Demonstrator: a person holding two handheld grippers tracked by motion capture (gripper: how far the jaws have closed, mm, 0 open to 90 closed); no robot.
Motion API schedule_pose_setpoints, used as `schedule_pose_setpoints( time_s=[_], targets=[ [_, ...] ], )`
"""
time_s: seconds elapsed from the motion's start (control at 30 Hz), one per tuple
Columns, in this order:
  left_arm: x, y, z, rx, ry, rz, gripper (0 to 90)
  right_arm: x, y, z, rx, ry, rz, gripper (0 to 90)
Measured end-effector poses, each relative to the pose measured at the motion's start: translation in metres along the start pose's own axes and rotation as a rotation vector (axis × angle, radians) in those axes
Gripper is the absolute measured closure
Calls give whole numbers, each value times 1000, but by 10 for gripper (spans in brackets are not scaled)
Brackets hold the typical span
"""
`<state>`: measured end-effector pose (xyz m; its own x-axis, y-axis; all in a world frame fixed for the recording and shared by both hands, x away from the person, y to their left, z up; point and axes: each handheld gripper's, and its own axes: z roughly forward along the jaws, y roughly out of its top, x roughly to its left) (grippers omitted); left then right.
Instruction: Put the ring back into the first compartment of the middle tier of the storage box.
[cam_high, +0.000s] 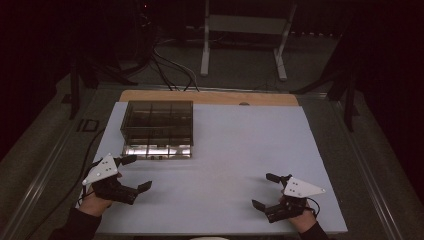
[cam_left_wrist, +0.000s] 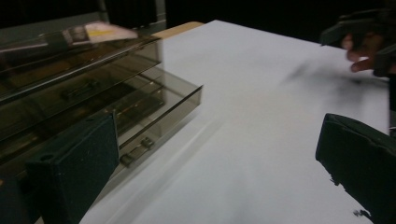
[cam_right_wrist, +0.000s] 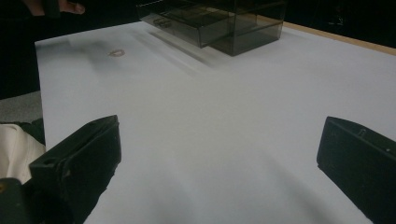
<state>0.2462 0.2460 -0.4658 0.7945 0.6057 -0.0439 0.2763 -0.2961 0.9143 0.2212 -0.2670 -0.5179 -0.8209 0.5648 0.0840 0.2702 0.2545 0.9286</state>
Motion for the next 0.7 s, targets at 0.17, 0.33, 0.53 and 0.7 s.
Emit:
schedule_pose_setpoints(
  time_s=[0.17,0.33,0.53,0.7],
  targets=[
    [5,-8,3,21,38,-10,10,0,0,0,-2,3,1,0],
    [5,-16,7,63,57,-21,10,0,0,-1,-9,8,4,0],
    [7,-23,12,102,58,-39,11,0,0,-1,-9,7,6,0],
    [8,-26,14,132,68,-54,11,0,0,-1,-6,6,0,0]
  ],
)
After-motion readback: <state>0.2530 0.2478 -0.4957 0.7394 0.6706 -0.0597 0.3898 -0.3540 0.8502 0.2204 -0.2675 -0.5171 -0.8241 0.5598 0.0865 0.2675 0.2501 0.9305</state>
